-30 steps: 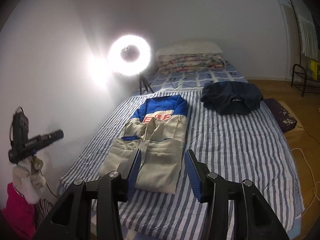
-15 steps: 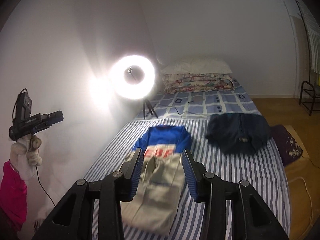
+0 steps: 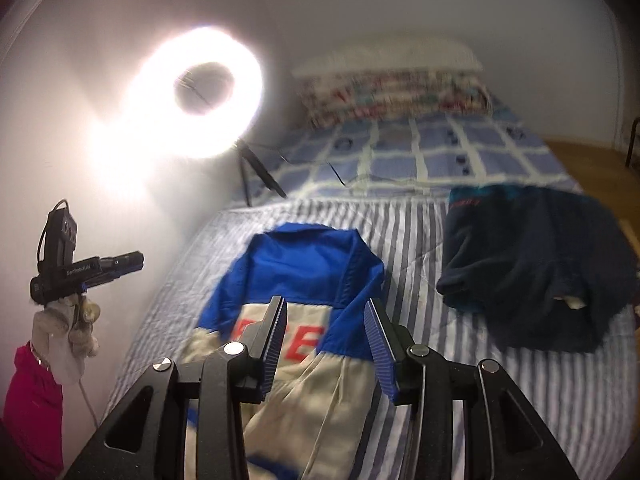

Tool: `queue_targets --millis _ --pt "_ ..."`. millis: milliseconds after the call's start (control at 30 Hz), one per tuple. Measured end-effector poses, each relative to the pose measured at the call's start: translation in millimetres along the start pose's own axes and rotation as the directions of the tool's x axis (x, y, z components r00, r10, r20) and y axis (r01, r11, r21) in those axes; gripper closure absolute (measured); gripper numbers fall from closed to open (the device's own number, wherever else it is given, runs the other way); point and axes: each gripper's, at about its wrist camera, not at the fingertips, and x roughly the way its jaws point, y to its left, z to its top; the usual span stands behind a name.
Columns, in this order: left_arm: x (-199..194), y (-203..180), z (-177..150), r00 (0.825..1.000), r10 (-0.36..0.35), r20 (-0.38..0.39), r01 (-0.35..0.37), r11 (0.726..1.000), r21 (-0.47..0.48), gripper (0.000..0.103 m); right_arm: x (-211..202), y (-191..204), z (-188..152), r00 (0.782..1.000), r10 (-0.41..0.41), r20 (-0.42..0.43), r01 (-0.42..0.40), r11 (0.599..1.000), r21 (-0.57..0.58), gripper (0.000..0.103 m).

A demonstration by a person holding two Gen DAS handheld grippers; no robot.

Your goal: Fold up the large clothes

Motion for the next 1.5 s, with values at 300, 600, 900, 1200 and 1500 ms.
queue_targets --millis 300,600,900,1200,1500 --pt "111 22 28 0.996 0.047 -0.070 -0.048 0.999 -0.001 0.049 132 -29 27 0.994 -0.086 -0.073 0.089 0.995 0.036 0.059" --pt "166 34 31 0.994 0.072 -0.083 -0.075 0.997 -0.024 0.049 201 -48 38 0.991 -0.073 -0.113 0.085 0.991 0.103 0.057" --pt "181 15 25 0.991 0.126 -0.043 -0.123 0.990 0.062 0.087 232 -35 27 0.986 -0.087 -0.139 0.097 0.993 0.066 0.075" --pt "143 -4 25 0.996 0.072 0.046 -0.075 0.995 0.061 0.098 186 -15 35 0.997 -0.071 -0.013 0.072 0.996 0.057 0.099" --pt "48 -45 -2 0.993 -0.007 0.120 -0.005 0.995 0.098 0.100 94 26 31 0.995 -0.045 0.094 0.041 0.998 0.048 0.100"
